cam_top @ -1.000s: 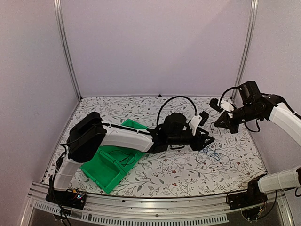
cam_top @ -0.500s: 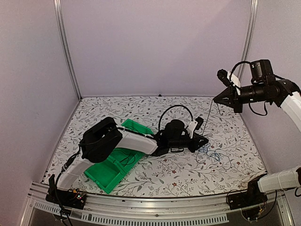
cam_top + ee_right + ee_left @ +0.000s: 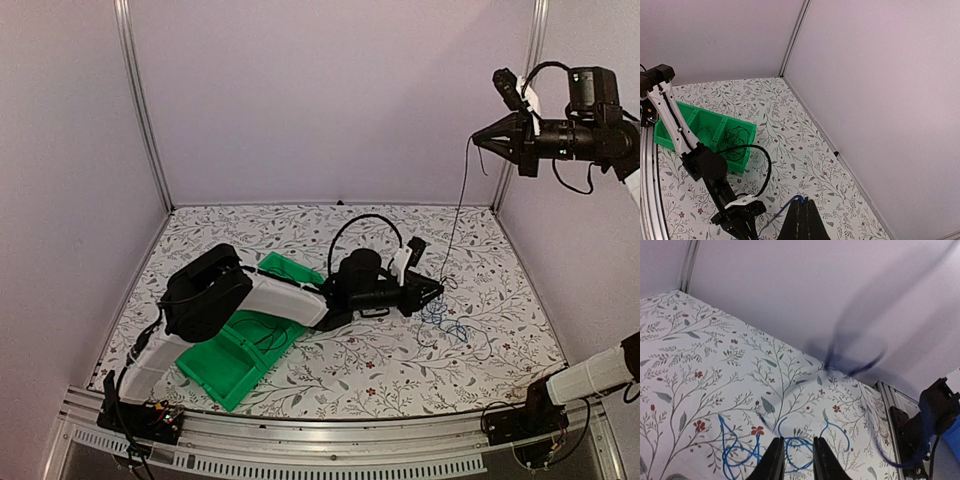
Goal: Untangle the cables
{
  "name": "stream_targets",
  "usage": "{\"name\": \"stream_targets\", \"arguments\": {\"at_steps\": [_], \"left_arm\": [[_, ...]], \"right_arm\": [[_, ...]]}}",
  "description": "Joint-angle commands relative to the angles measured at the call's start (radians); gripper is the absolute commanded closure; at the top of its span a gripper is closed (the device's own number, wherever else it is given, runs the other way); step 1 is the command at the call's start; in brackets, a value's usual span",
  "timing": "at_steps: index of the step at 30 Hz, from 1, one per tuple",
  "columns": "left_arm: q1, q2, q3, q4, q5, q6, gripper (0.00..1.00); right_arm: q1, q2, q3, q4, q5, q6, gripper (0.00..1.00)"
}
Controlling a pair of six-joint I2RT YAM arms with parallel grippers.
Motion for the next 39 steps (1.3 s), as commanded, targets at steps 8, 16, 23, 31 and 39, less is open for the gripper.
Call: {"name": "stream_targets", "arguments": {"at_steps": [8,16,23,31,39], "left_arm": [[0.023,-0.028,-0.174,-0.096,-0.029,-0.010,0.80],[0.027,-0.200,-0.360,-0.024,-0.074,-0.015,0.73],[0.024,-0.358,-0.504,-0.039,-0.130,-0.001,0.64],[0.010,-0.504,-0.631,-0.054,-0.221,0.042,0.58],[0.002,-0.597,-0.670,-0.217,-0.429,0.014,0.58]], "right_arm": [[-0.013,0.007,0.056,0.112,-0.078,0.031,1.00],[-0.014,-0.013,-0.064,0.142,-0.072,0.027,1.00],[-0.011,-0.047,-0.264,0.205,-0.156,0.054,1.00],[0.062,-0.056,-0.504,0.291,-0.208,0.102,1.00],[0.079,0.058,-0.581,0.395,-0.228,0.117,1.00]]}}
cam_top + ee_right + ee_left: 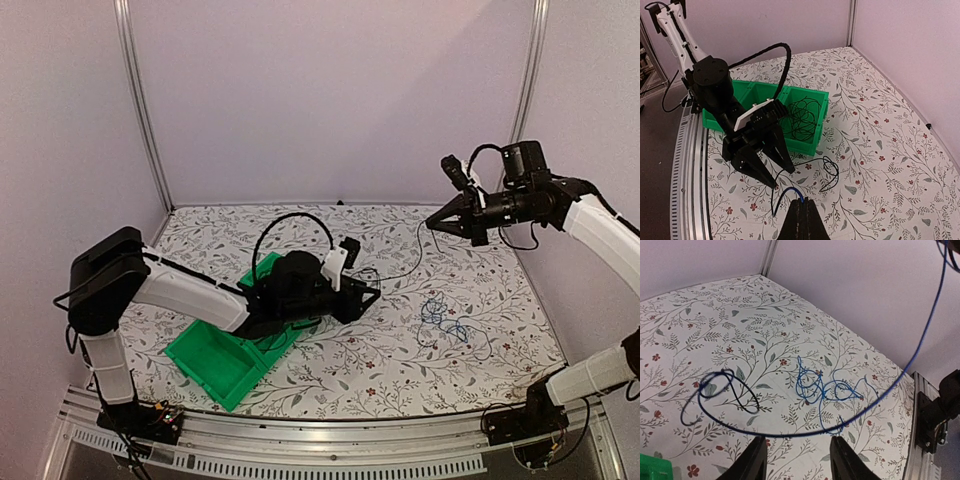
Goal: Untangle the cables
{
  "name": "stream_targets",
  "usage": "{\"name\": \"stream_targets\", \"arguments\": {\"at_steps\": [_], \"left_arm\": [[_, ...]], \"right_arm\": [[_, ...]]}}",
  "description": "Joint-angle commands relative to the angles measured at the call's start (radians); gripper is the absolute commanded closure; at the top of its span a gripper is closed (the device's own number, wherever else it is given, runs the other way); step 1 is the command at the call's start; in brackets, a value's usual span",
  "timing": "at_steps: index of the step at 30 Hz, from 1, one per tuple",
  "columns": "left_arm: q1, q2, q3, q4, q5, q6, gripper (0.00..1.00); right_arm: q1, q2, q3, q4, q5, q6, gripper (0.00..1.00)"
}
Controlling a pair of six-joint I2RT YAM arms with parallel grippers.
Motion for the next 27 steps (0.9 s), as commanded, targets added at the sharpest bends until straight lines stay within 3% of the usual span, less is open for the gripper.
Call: {"name": "stream_targets", "arguments": {"at_steps": [1,5,9,17,27], "left_arm": [[-0.005,-0.058,-0.006,-0.135,-0.174,-0.019,0.58],[0.000,-0.077,-0.002,-0.195,-0.230,-0.029,0.56],[0.011,-0.032,0.066,-0.287,-0.188,-0.004,0.54],[0.008,0.098,0.162,-0.306,-0.056,0.053,0.53],[0.003,0.189,0.232,-0.317,-0.061,0.064,0.54]], "right_arm": [[0.003,0.083,-0.042,0.111,-0.007,0.026,1.00],[0.003,0.173,-0.049,0.153,0.039,0.061,1.00],[0.003,0.232,-0.055,0.175,0.051,0.095,1.00],[0.002,0.227,-0.078,0.190,0.089,0.099,1.00],[0.002,0.209,-0.092,0.204,0.099,0.109,1.00]]}}
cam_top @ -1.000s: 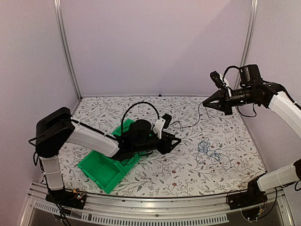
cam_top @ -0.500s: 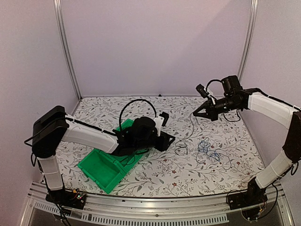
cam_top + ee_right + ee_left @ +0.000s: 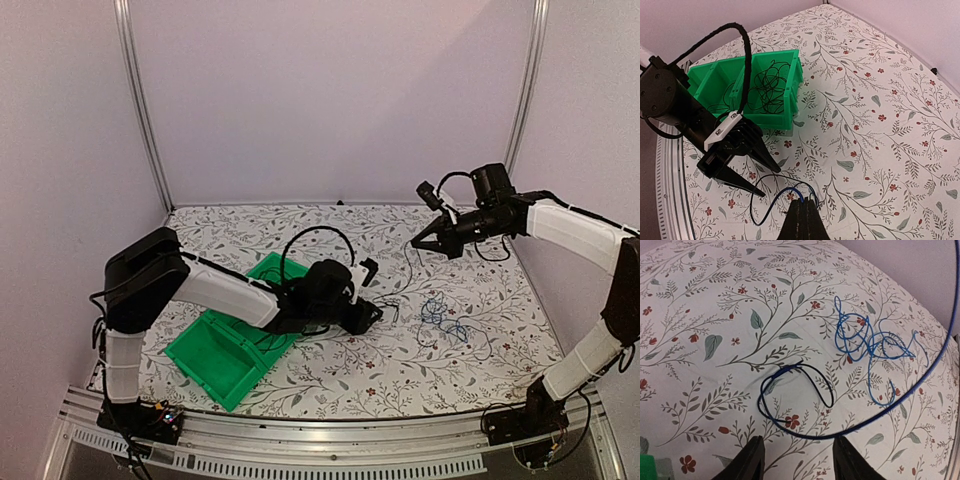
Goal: Untangle the cables
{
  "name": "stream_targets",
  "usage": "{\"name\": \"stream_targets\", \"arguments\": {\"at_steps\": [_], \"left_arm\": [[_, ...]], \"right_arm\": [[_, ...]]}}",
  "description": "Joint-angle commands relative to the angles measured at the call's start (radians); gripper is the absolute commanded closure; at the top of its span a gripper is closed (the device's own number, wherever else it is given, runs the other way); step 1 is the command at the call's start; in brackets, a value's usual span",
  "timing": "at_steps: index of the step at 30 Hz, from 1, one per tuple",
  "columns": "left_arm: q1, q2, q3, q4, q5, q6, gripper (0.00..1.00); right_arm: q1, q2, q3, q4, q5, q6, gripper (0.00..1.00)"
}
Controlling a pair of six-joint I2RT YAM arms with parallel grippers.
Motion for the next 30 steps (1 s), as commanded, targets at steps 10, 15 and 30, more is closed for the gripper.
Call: {"name": "stream_targets", "arguments": {"at_steps": [10,15,30], "left_arm": [[-0.025,-0.058,-0.086,0.038,-0.120,-0.051,0.53],[-0.038,0.039,0.015,0.027,-0.160,-0.054,0.54],[-0.037,0.239,0.223,0.044,-0.263,-0.007,0.55]], "right_arm": [[0.001,-0.036,0.036,0.002,-0.002,0.047,1.00],[0.001,-0.026,0.053,-0.002,-0.029,0.060,1.00],[0.001,-0.028,0.103,-0.032,-0.071,0.079,1.00]]}}
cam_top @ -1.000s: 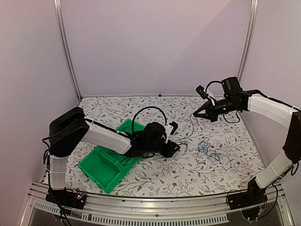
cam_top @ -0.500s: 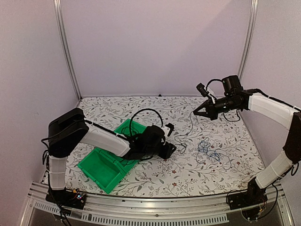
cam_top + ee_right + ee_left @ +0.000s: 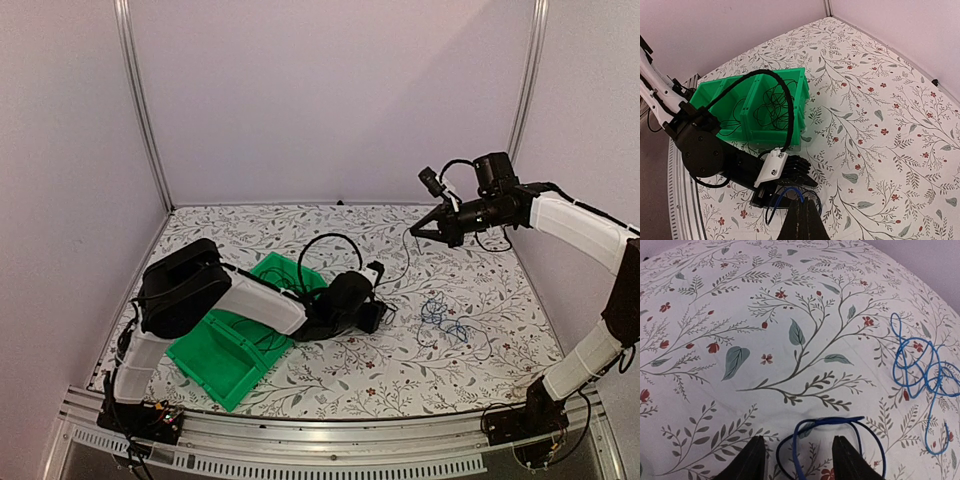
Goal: Untangle the cables
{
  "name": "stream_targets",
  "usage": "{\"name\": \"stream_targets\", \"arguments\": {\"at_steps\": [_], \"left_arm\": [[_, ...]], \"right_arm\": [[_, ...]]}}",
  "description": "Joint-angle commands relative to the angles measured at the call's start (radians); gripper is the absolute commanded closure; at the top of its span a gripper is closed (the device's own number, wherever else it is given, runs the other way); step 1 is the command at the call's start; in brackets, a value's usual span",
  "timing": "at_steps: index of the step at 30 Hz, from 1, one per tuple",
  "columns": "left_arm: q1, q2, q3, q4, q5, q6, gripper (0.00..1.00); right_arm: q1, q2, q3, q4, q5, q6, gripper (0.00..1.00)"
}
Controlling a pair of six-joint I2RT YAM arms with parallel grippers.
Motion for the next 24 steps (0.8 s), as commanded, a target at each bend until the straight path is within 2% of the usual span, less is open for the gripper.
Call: {"name": "stream_targets", "arguments": {"at_steps": [1,13,16,24], "left_arm": [[-0.005,0.038,0.058,0.016,-0.023,0.034,0.55],[0.007,0.140,0.159,0.027,-0.021,0.053,0.55],[0.008,0.147,0.150,0.092,-0.006,0.075,0.57],[0.014,0.131,0.103,0.196,0.041,0.103,0.88]], "right_arm": [[0.001,-0.020,0.037,-0.015,-0.034,0.014,1.00],[0.002,-0.002,0.054,-0.033,-0.082,0.022,1.00],[0.002,0.005,0.060,-0.050,-0.114,0.020,1.00],[0.000,0.013,0.077,-0.045,-0.084,0.026,1.00]]}}
